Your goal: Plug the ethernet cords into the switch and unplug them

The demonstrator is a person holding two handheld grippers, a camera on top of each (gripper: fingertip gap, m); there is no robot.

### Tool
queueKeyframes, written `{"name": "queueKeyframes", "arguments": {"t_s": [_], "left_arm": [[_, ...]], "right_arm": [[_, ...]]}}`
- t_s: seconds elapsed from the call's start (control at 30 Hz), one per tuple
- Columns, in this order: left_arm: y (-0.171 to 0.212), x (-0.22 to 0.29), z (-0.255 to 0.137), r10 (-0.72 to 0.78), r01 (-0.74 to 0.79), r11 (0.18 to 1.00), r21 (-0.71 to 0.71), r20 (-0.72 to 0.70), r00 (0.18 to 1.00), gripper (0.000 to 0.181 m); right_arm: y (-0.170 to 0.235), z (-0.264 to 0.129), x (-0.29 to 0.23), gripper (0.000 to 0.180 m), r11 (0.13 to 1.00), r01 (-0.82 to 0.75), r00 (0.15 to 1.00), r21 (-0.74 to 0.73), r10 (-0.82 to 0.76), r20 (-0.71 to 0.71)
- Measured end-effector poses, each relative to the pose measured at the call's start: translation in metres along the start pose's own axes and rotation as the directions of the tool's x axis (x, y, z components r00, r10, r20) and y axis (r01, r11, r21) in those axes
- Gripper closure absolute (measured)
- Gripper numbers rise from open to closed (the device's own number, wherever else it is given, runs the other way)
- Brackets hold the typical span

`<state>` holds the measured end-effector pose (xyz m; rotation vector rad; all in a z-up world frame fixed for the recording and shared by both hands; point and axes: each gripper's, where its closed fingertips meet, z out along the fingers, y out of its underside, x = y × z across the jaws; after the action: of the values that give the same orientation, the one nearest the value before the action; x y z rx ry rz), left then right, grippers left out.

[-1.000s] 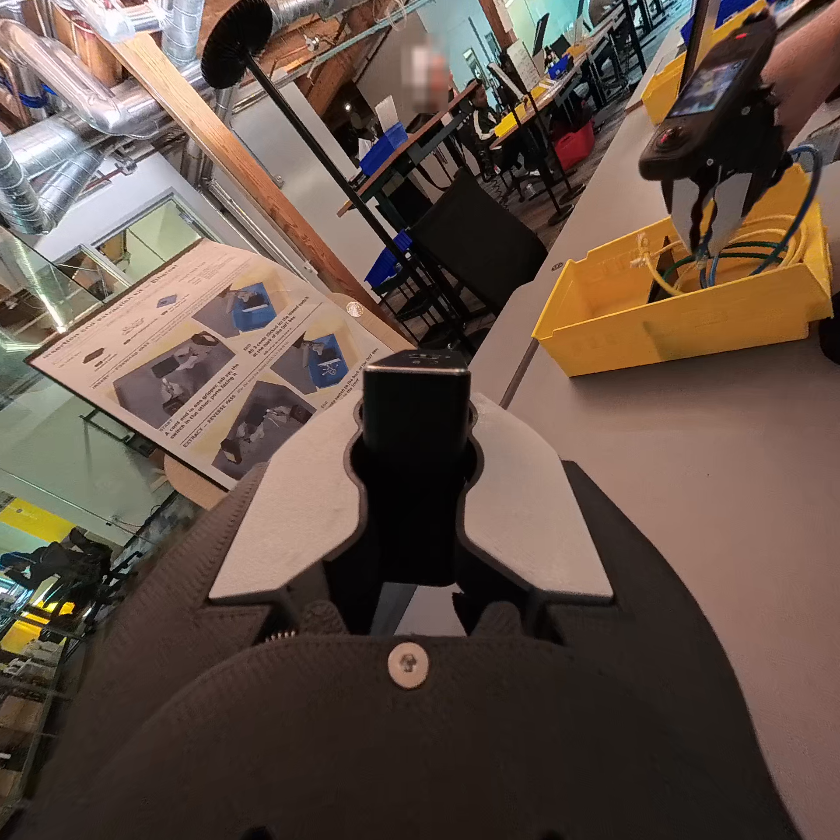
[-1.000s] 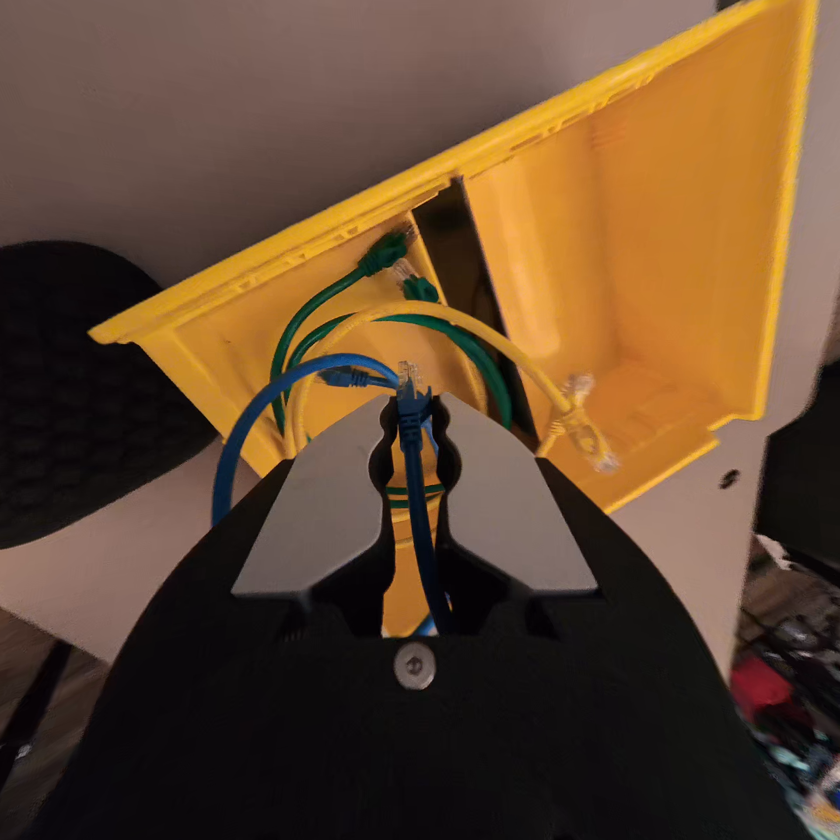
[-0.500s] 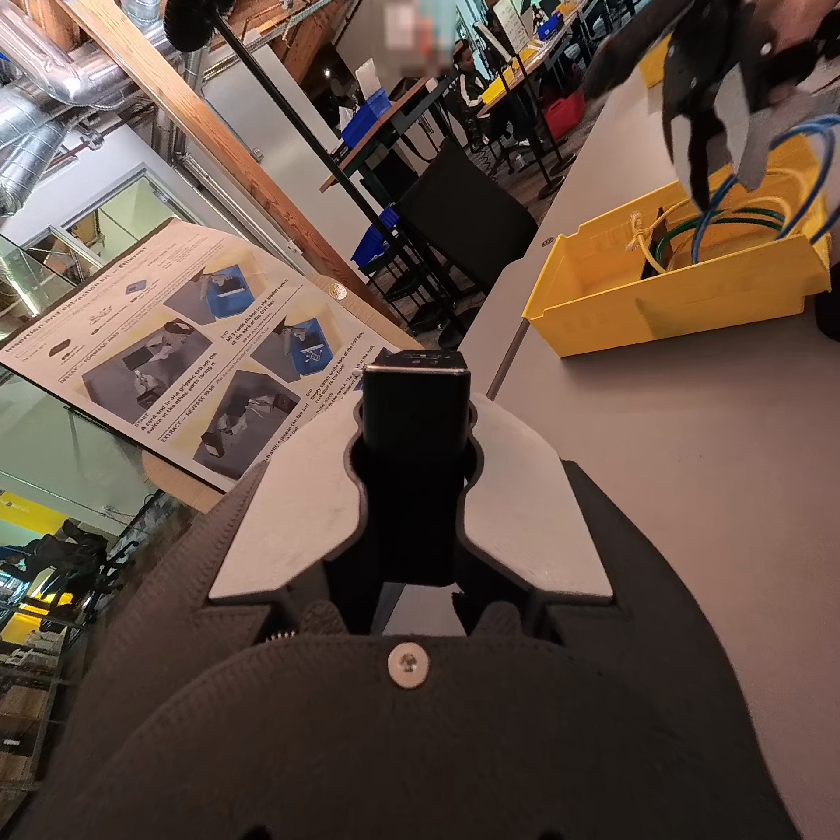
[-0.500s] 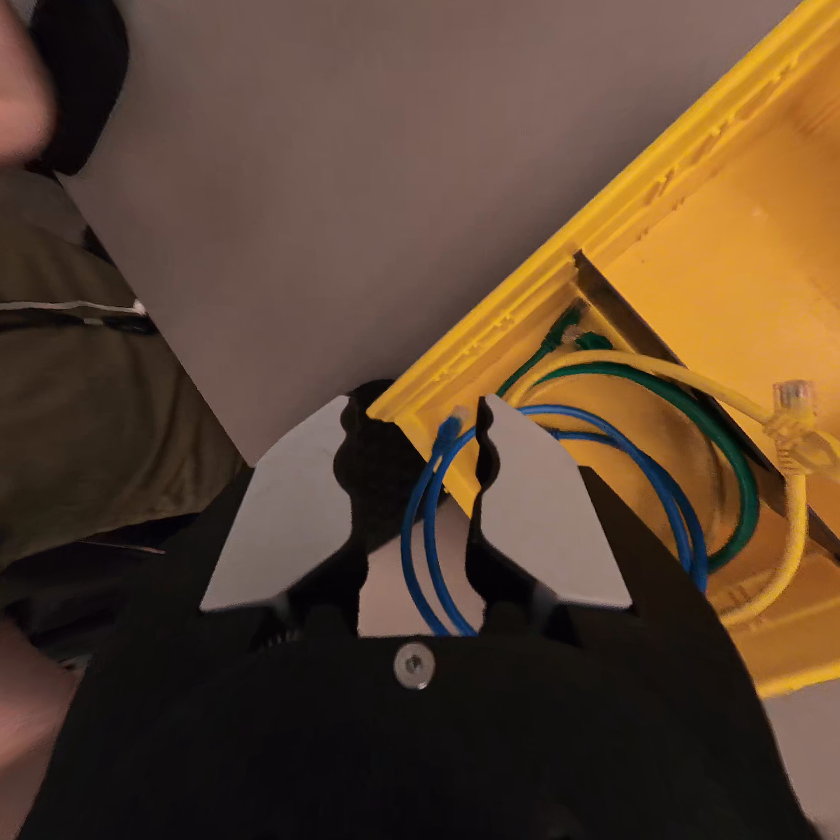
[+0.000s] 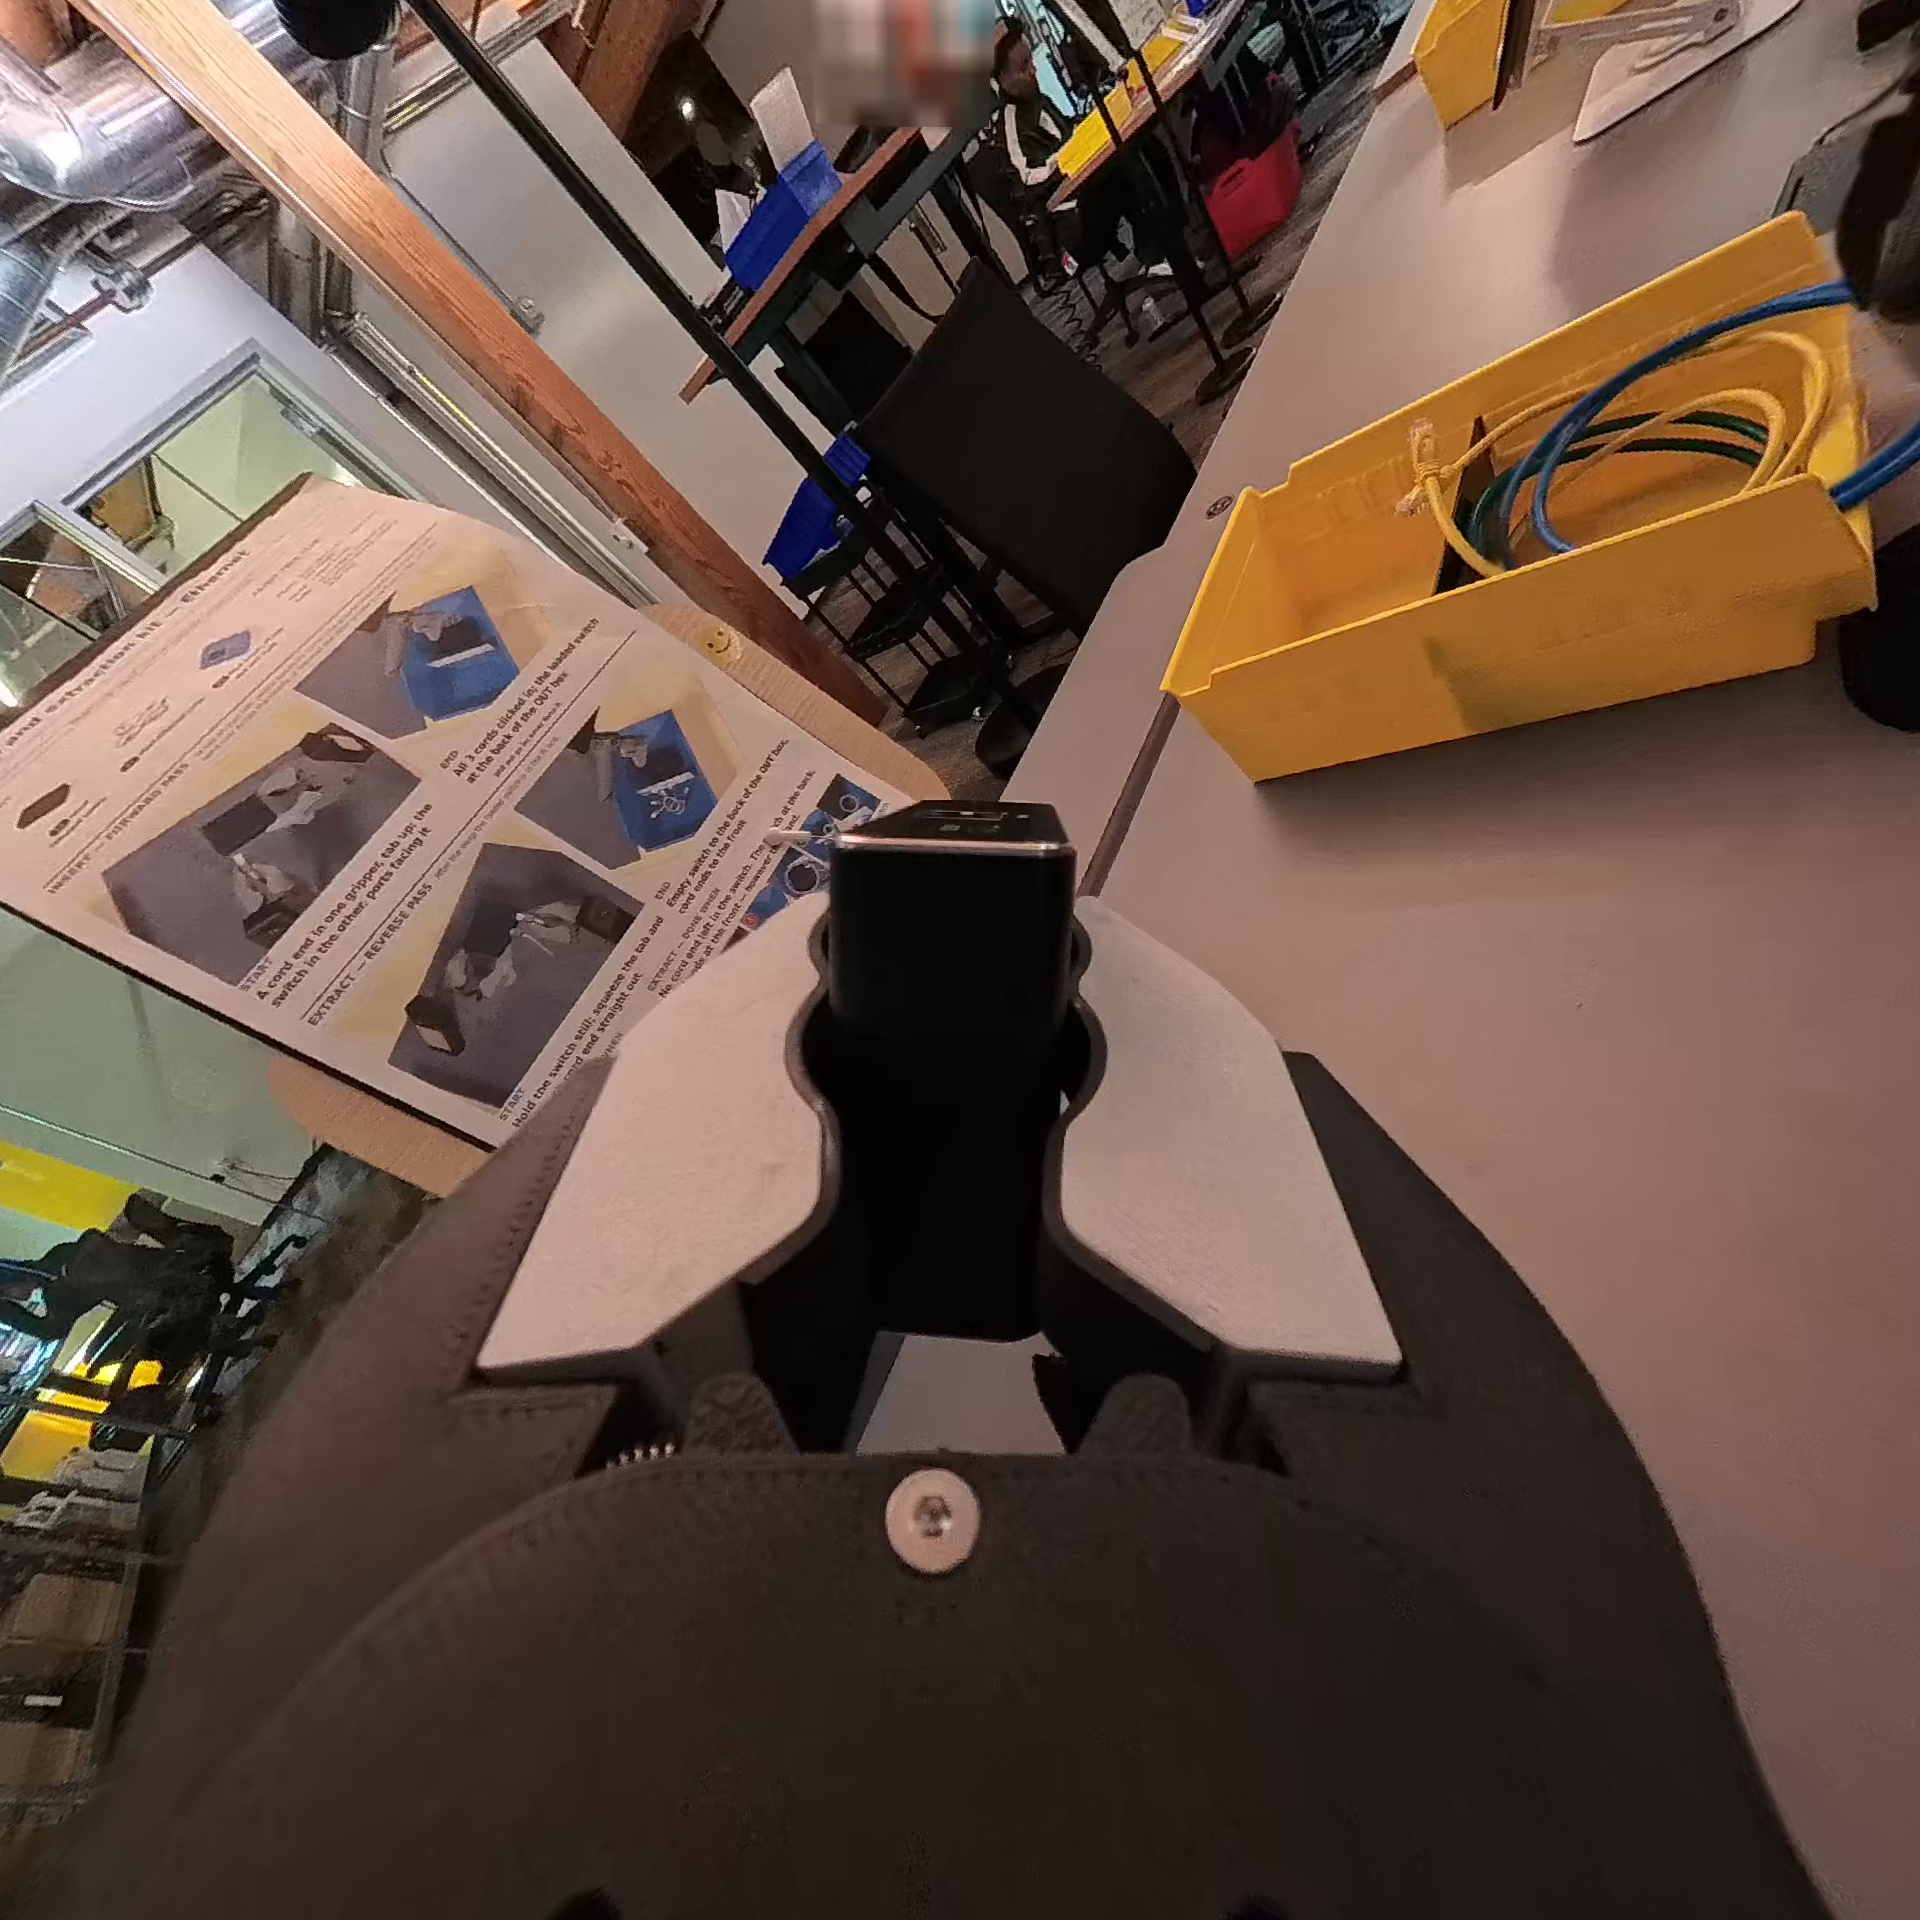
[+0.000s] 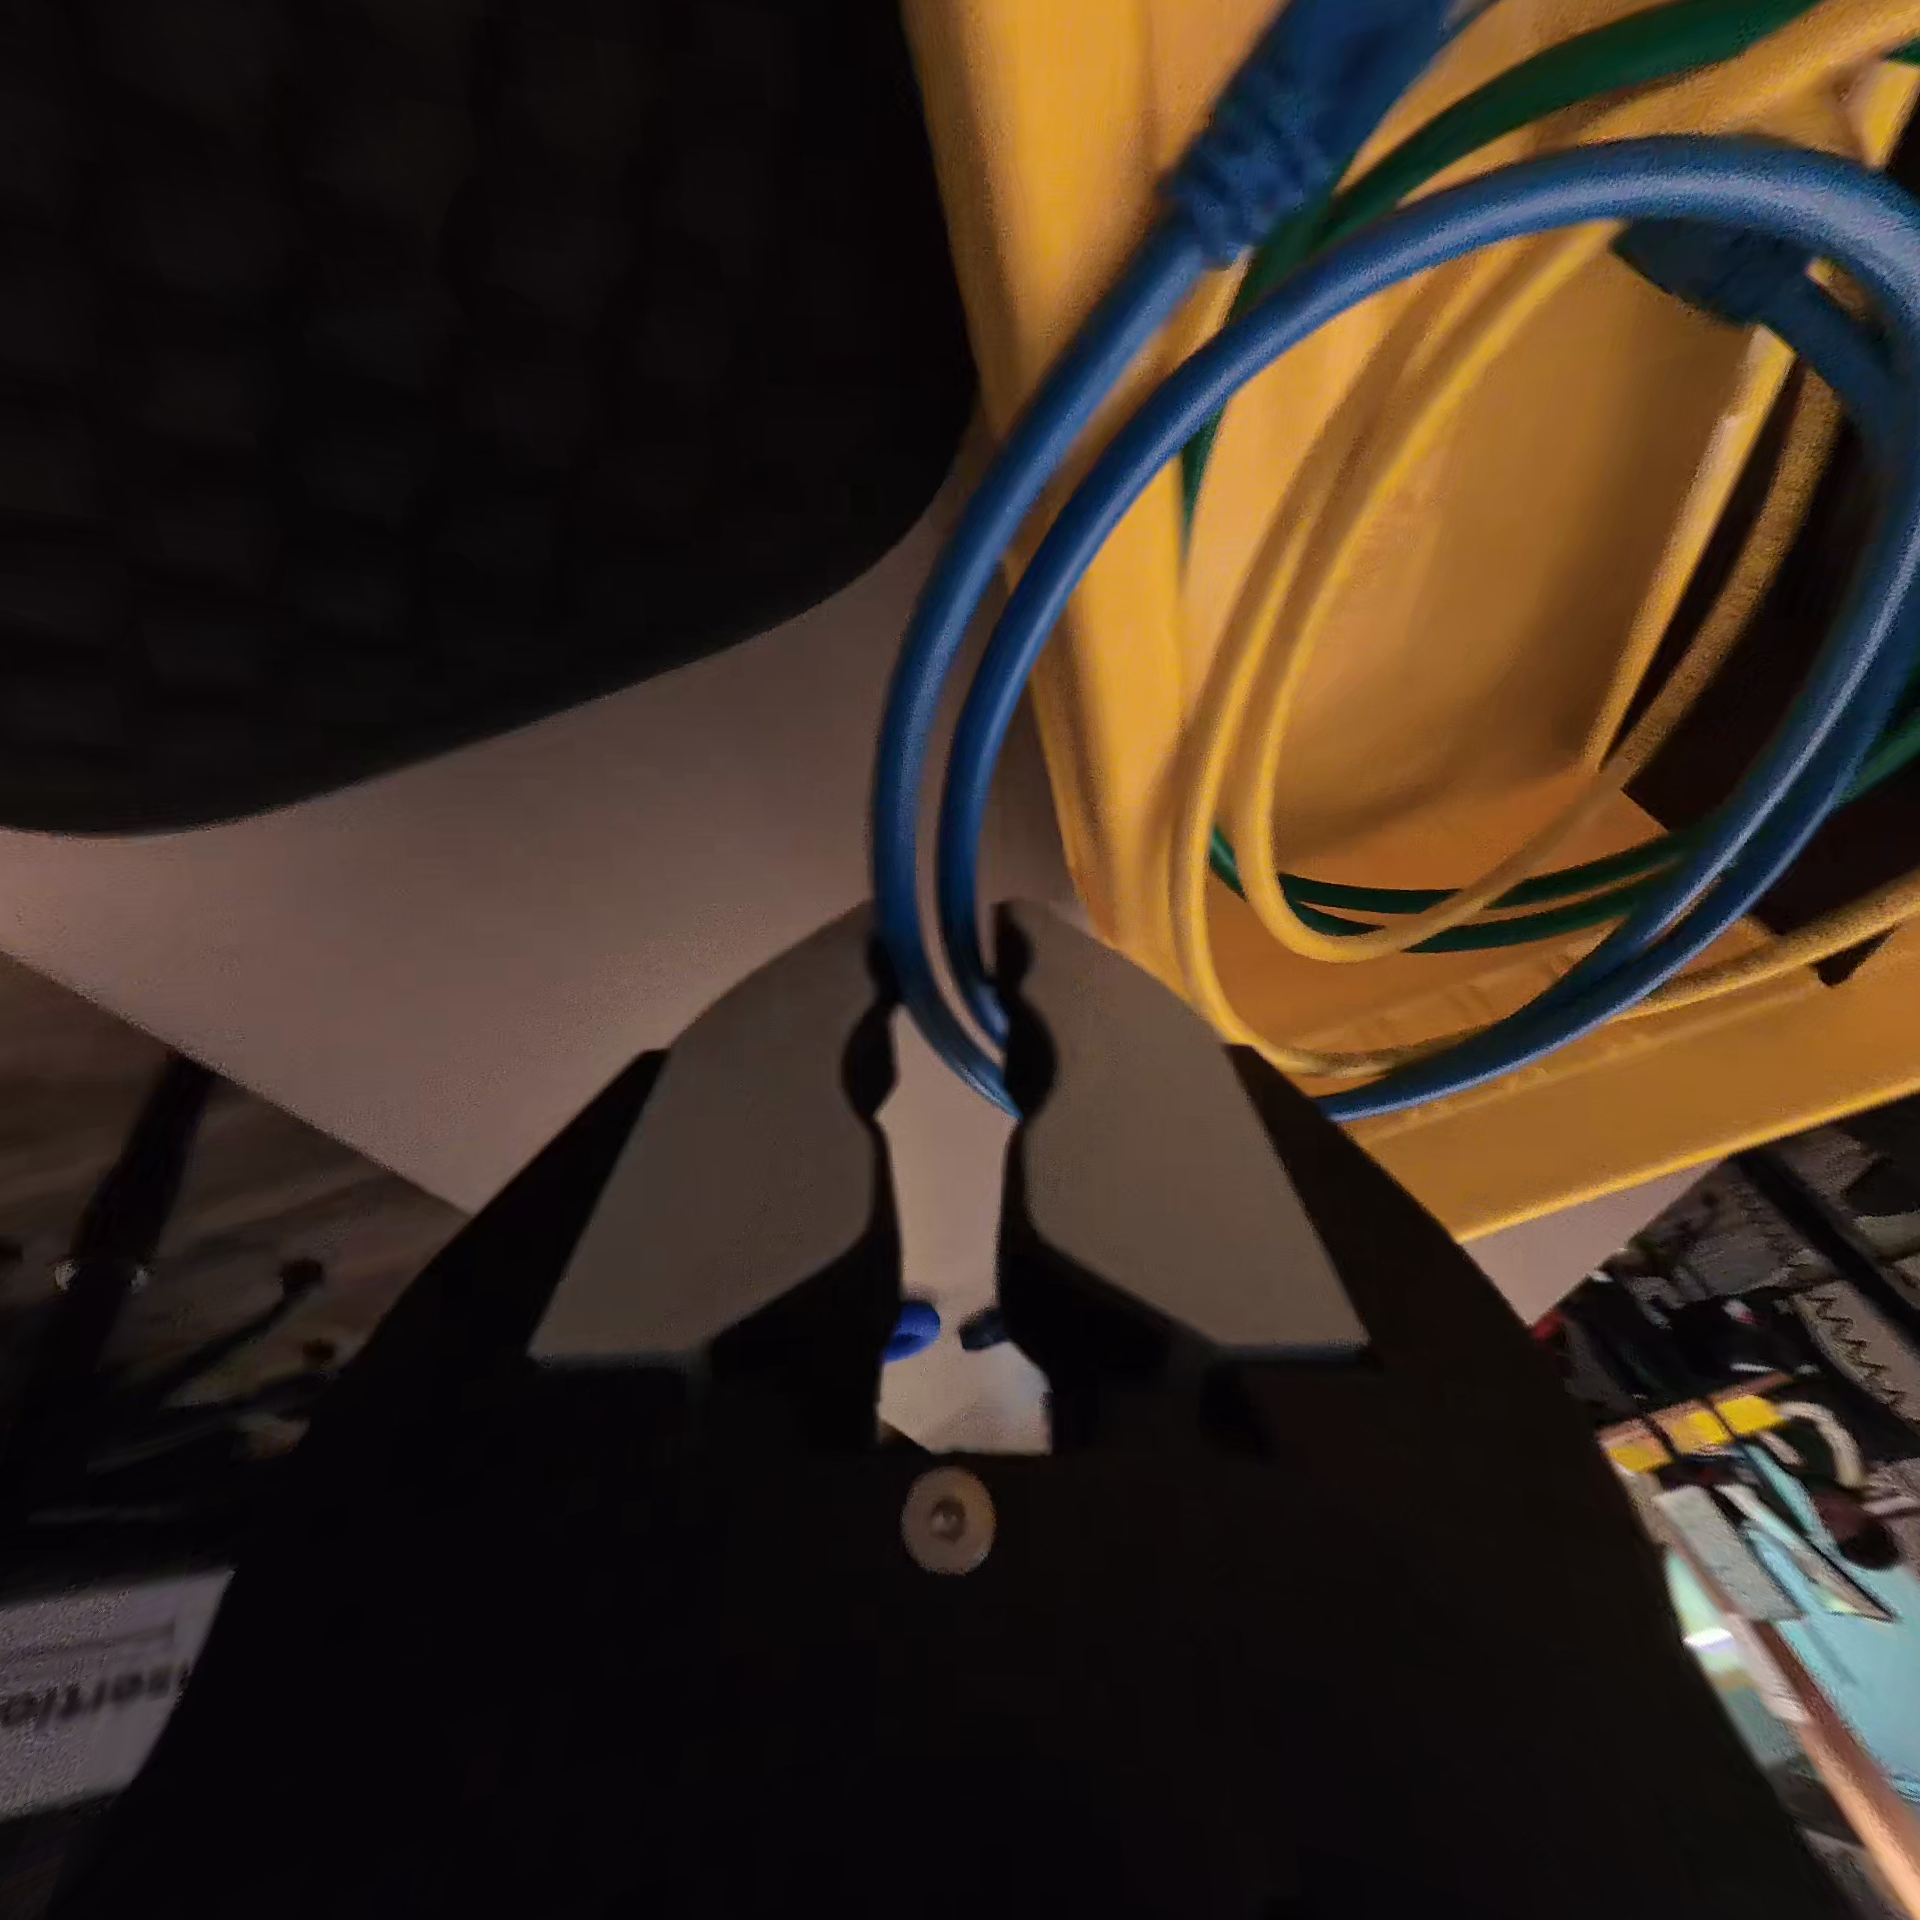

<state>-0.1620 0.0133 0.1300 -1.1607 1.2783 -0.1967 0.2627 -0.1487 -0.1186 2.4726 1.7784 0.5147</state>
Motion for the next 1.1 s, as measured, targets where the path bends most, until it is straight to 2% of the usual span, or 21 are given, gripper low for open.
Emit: {"name": "queueKeyframes", "arguments": {"t_s": [0.03, 0.13, 0.33, 0.5, 0.6, 0.67, 0.83, 0.9, 0.97, 1.07, 1.1], "left_arm": [[0.0, 0.0, 0.001, -0.002, 0.002, 1.0, -0.001, -0.001, 1.0, 0.144], [0.002, 0.0, 0.003, -0.008, 0.008, 1.0, -0.012, 0.002, 1.0, 0.144], [0.002, 0.0, 0.003, -0.003, 0.003, 1.0, -0.016, 0.009, 1.0, 0.144], [-0.001, -0.002, -0.001, -0.007, 0.007, 1.0, -0.003, 0.015, 1.0, 0.144], [-0.002, -0.002, -0.001, -0.002, 0.002, 1.0, -0.003, 0.018, 1.0, 0.144], [-0.003, -0.002, -0.002, 0.001, -0.001, 1.0, -0.001, 0.017, 1.0, 0.142], [-0.007, 0.0, -0.004, 0.007, -0.008, 1.0, 0.014, 0.016, 1.0, 0.144], [-0.008, 0.001, -0.005, 0.005, -0.006, 1.0, 0.019, 0.012, 1.0, 0.144], [-0.008, 0.001, -0.005, 0.004, -0.004, 1.0, 0.019, 0.009, 1.0, 0.144], [-0.007, 0.003, -0.002, 0.005, -0.005, 1.0, 0.013, 0.002, 1.0, 0.144], [-0.007, 0.004, -0.002, 0.005, -0.005, 1.0, 0.012, -0.001, 1.0, 0.144]], "right_arm": [[0.0, 0.0, -0.006, 0.171, 1.0, 0.021, 0.999, -0.01, -0.021, 0.027], [-0.007, -0.014, -0.009, 0.172, 0.999, -0.05, 0.994, 0.017, 0.048, 0.1], [-0.014, -0.081, 0.043, 0.173, 0.991, -0.083, 0.986, 0.108, 0.098, -0.135], [-0.005, -0.139, 0.07, 0.173, 0.993, -0.074, 0.93, 0.091, 0.102, -0.353], [-0.011, -0.154, 0.087, 0.173, 0.983, -0.075, 0.888, 0.166, 0.142, -0.438], [-0.023, -0.138, 0.091, 0.173, 0.975, -0.053, 0.889, 0.217, 0.145, -0.434], [-0.04, -0.03, 0.065, 0.173, 0.971, -0.062, 0.979, 0.231, 0.103, -0.173], [-0.037, 0.003, 0.063, 0.173, 0.975, -0.09, 0.984, 0.205, 0.118, -0.133], [-0.038, 0.017, 0.069, 0.172, 0.966, -0.13, 0.978, 0.221, 0.161, -0.131], [-0.039, 0.019, 0.078, 0.151, 0.933, -0.238, 0.958, 0.271, 0.272, -0.093], [-0.038, 0.017, 0.076, 0.15, 0.925, -0.258, 0.957, 0.281, 0.284, -0.058]]}}
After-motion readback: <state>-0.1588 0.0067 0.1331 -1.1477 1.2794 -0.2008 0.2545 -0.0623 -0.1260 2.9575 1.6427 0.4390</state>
